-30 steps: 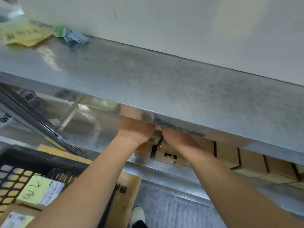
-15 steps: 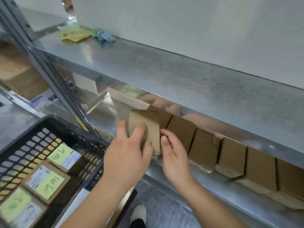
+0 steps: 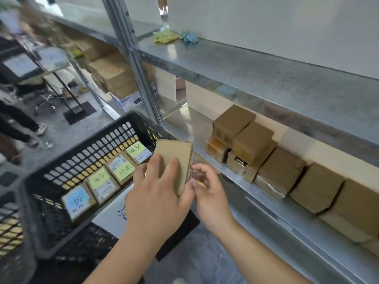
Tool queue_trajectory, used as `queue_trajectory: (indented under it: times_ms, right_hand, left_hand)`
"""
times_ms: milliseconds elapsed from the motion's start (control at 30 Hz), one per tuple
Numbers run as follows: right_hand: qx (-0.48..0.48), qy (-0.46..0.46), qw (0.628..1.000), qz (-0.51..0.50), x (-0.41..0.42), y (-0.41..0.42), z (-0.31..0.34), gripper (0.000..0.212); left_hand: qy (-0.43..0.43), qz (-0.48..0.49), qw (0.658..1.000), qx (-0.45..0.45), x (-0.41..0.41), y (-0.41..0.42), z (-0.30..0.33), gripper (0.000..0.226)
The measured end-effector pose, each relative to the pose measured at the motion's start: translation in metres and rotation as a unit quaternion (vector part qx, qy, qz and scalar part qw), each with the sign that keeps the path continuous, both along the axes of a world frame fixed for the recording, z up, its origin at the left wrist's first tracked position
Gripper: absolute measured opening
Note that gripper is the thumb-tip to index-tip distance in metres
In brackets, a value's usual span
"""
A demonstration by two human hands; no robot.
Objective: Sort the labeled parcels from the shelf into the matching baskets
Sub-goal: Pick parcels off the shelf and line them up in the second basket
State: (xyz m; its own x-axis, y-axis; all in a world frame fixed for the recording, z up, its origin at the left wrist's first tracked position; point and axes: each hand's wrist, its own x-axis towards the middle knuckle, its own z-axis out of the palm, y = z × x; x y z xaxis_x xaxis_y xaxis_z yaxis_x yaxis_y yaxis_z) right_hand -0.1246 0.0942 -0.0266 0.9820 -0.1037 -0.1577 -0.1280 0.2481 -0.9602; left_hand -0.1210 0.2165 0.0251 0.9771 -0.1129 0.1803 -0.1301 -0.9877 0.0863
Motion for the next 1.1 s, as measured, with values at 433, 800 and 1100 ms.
queue_trajectory:
  times_ms: [433,800,1100]
  right_hand:
    - [-0.014,-0.010,0.999,0.049,-0.053,0.133,0.028,0.058]
    - [0.152,0.039,0.954,0.257,-0.123,0.298,0.020,0.050]
    - [0.084,0.002,0.952,0.294,-0.152,0.368,0.018,0.048]
  left_hand:
    - [-0.078,0.051,0.995,0.030,-0.087,0.127,0.024,0.042]
    - [-0.091,0.162,0.980,-0.067,-0.172,0.275,0.024,0.048]
    - [-0.118,0.203,0.968,-0.087,-0.212,0.356,0.017,0.036]
